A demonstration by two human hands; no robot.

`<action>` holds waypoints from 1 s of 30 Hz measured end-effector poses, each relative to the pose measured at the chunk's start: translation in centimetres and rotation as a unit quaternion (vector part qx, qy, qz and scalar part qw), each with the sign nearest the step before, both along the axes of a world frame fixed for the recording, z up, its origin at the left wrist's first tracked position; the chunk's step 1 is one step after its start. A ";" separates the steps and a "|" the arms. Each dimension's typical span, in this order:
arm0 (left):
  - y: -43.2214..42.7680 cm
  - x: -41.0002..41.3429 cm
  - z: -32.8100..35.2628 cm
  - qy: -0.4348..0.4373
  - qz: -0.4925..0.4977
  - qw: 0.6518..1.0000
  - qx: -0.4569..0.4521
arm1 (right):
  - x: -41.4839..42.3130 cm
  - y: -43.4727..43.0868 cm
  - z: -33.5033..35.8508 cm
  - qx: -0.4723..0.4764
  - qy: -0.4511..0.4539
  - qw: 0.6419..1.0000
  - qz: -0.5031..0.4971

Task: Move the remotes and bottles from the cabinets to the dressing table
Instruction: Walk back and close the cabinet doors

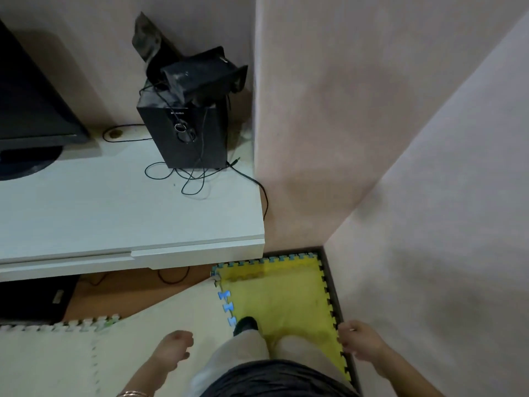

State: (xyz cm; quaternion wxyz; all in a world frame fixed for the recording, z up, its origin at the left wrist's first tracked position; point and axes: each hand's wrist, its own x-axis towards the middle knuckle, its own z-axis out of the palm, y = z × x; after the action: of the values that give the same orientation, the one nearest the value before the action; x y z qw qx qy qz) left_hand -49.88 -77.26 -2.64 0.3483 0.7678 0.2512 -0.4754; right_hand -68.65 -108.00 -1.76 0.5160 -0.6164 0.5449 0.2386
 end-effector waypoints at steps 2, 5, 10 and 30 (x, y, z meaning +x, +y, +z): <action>-0.9 1.5 0.5 -0.038 -0.017 0.999 -0.031 | 1.0 -0.5 0.5 0.002 -0.001 1.000 0.005; -2.1 2.5 1.9 -0.093 -0.014 0.993 -0.070 | 1.6 -1.5 0.7 0.021 0.017 0.999 0.037; -2.3 1.1 2.4 -0.104 0.031 0.993 -0.056 | 4.1 -3.1 0.6 0.024 0.025 0.995 0.098; -9.8 -0.8 10.3 -0.282 0.138 0.949 -0.036 | 19.6 -8.1 10.0 -0.049 -0.141 0.871 0.468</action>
State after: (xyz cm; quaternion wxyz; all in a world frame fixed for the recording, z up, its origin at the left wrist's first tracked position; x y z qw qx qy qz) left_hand -50.73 -87.09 7.71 0.4943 0.8155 0.2292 -0.1951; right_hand -49.08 -116.07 8.25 0.3841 -0.8510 0.1255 0.3355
